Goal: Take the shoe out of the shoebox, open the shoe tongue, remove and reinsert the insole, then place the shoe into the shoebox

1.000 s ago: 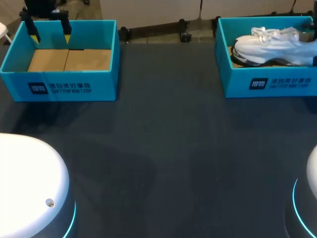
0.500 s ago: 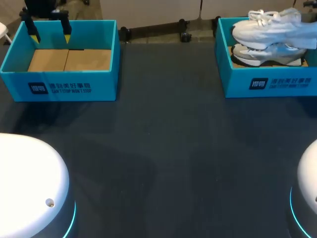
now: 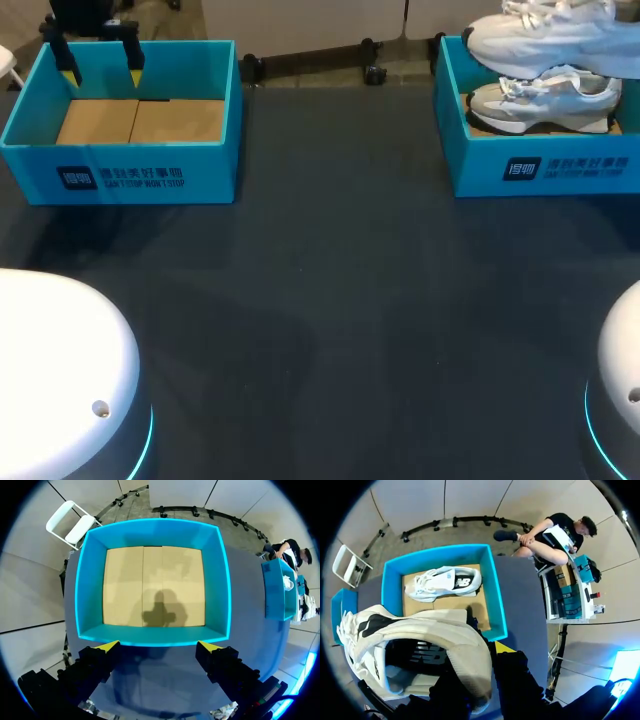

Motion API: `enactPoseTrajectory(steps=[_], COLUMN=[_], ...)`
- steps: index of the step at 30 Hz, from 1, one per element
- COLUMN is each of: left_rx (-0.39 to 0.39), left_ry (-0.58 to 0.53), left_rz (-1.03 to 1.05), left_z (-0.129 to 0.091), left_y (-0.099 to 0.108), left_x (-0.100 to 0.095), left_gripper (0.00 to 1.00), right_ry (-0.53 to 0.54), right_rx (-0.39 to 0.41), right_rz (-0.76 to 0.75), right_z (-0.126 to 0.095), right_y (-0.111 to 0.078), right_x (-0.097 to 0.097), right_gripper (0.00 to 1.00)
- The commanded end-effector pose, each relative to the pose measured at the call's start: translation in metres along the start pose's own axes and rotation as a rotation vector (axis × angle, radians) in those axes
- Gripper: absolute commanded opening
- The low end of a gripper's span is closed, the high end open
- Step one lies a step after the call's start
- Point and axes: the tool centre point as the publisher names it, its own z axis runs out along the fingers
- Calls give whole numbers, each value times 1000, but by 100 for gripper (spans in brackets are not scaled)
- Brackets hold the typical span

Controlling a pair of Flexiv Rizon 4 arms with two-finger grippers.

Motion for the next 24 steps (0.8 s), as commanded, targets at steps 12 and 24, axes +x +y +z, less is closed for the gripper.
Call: enactPoseTrajectory(steps=[12, 24], left_rx=[0, 0], left_ry=[-1, -1], left_rz=[0, 0], left_z=[0, 0], left_y=[0, 0], left_x=[0, 0], left_gripper=[100, 100], right_ry=[-23, -54], right_rx=[-7, 4], right_rz=[15, 43], right_z=[-14, -28], right_y=[-32, -96], right_x=[21, 70], right_gripper=[0, 0])
